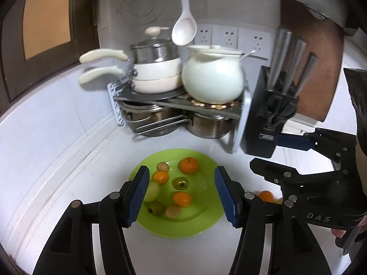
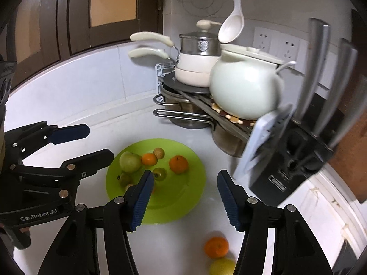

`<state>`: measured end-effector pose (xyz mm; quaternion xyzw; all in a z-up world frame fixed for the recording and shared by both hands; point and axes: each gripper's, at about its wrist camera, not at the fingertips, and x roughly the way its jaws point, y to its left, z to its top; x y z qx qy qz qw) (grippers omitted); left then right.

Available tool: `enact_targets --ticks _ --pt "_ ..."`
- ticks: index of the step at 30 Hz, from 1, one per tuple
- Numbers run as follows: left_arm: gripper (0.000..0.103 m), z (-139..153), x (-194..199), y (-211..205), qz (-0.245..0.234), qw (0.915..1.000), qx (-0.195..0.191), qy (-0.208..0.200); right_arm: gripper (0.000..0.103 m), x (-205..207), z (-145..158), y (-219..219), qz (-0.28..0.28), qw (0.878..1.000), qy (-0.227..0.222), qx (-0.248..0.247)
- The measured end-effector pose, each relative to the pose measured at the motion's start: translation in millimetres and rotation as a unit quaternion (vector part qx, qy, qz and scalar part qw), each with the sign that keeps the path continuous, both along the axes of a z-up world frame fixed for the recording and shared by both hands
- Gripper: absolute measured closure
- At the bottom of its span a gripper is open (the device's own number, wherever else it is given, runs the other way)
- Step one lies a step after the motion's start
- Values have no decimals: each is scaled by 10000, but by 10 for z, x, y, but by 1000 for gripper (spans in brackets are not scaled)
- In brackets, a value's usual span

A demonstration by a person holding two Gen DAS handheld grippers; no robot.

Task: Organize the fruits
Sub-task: 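Withdraw both open tools toward the last orange and yellow-green fruit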

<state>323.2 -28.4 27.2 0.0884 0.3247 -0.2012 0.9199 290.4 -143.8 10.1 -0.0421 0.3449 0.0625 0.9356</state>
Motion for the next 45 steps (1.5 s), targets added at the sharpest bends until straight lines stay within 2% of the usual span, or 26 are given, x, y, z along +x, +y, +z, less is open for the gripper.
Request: enact_targets --ticks 13,15,22,30,45 --pt "36 145 -437 -307 -521 9981 -23 -317 44 -543 135 -347 -403 9988 -285 -3" --pt "35 153 -467 -368 -609 9975 -30 -353 39 -616 140 -405 -500 9983 -312 -12" --pt "34 88 -604 -574 -1084 9925 169 -546 38 -876 88 -584 -859 9957 -341 -43" --pt "33 -109 -708 -721 -1668 9831 443 -614 38 -1047 -138 -667 -1146 9934 -89 -25" --pt "28 -724 -502 -895 -2380 9686 702 -138 38 -968 -791 -720 -1414 9867 772 233"
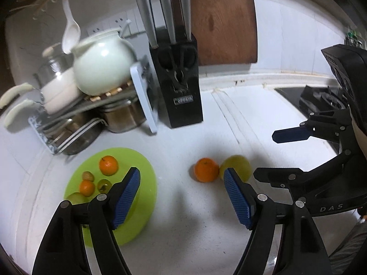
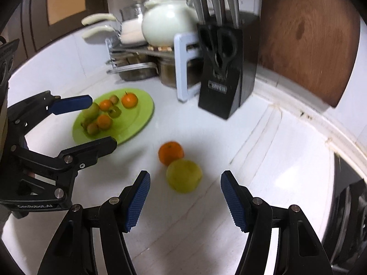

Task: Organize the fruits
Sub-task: 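Withdraw both open tools toward the last orange and yellow-green fruit, then grasp the orange with the left tool while the right tool grasps the large yellow-green fruit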

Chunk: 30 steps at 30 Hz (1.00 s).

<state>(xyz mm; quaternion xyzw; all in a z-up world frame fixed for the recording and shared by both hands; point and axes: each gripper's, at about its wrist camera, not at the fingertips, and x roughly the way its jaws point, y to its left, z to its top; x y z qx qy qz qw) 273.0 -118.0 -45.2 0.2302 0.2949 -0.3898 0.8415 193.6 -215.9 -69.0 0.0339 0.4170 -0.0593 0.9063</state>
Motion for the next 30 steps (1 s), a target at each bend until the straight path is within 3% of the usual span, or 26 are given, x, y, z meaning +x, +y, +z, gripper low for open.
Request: enact_targets --ticks 12,21,30 --pt "28 -407 206 -198 -746 9963 429 78 38 188 -334 -28 -68 9991 412 31" --pt "29 -676 317 -392 -1394 9856 955 67 38 323 -518 -14 8 9977 673 86" --pt "29 -753 401 -530 -1550 9828 1001 95 38 405 -598 -61 45 9974 710 124"
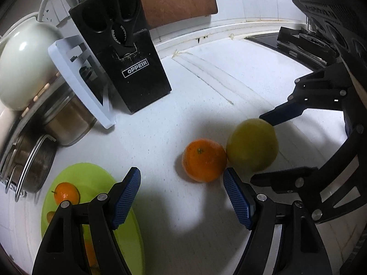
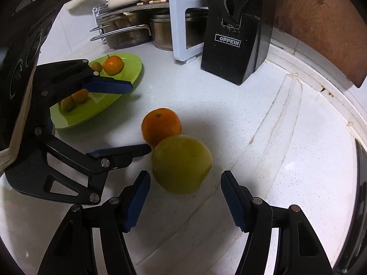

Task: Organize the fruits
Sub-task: 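Grasp the orange with the left tool while the right tool grasps the large yellow-green fruit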

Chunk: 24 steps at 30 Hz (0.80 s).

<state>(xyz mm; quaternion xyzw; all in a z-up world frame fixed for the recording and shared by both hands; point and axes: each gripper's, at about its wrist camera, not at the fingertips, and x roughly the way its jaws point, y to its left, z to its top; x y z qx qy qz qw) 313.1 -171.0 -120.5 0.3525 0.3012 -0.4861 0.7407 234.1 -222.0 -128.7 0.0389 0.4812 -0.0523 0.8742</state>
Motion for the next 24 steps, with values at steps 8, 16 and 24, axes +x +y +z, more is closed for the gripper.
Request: enact_targets --ticks 8,16,24 --pt "30 49 41 -65 -83 9999 -121 1 38 53 -16 -33 84 9999 -77 -32" --pt "44 2 123 -182 -26 9985 -166 520 46 57 2 -105 48 9999 -149 9" --pt "61 -103 86 -209 73 9966 -83 821 51 38 3 -126 -25 9998 -183 88"
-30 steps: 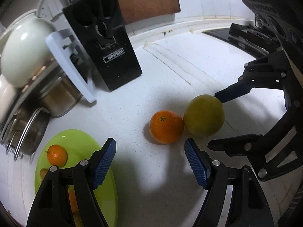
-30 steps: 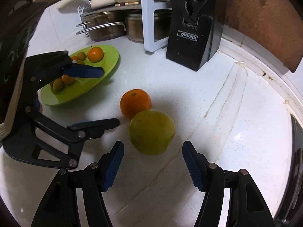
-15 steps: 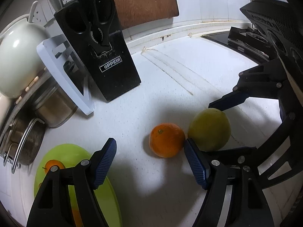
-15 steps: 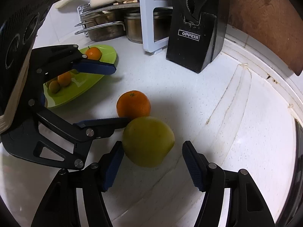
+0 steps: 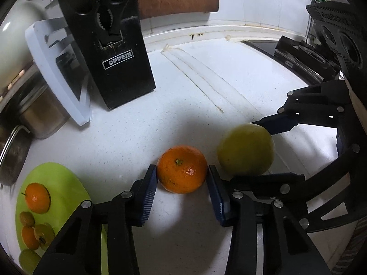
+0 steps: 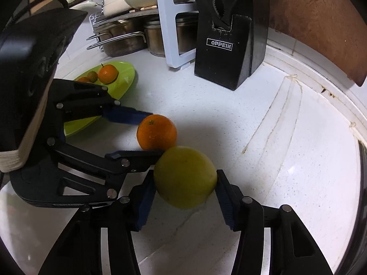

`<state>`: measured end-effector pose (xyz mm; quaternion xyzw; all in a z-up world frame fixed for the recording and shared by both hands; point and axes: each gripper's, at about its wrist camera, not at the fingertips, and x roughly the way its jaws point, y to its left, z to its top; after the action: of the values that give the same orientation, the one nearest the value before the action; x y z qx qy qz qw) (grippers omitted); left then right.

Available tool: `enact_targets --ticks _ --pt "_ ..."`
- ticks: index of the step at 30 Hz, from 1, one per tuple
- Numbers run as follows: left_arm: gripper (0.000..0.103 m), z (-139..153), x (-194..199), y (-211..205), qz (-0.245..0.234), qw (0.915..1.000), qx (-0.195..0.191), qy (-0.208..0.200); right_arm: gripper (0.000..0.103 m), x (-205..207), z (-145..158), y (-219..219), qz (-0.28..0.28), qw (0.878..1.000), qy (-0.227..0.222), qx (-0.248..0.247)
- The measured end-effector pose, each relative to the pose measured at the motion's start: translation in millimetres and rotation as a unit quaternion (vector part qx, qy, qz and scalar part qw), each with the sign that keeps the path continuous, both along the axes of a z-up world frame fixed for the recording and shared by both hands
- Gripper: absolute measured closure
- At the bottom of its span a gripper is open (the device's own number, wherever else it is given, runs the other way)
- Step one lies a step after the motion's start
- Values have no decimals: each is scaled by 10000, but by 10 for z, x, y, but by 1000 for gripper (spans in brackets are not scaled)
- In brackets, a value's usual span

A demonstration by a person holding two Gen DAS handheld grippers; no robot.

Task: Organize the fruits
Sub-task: 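Grasp the orange with the left tool while the right tool grasps the large yellow-green fruit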

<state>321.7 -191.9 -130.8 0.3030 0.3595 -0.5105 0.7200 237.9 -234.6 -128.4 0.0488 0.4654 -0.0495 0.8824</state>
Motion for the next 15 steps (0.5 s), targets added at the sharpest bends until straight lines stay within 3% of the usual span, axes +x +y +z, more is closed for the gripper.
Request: enact_targets --ticks 15 --pt "61 171 -77 170 652 9976 -137 -172 52 -74 69 2 -39 9999 -153 34"
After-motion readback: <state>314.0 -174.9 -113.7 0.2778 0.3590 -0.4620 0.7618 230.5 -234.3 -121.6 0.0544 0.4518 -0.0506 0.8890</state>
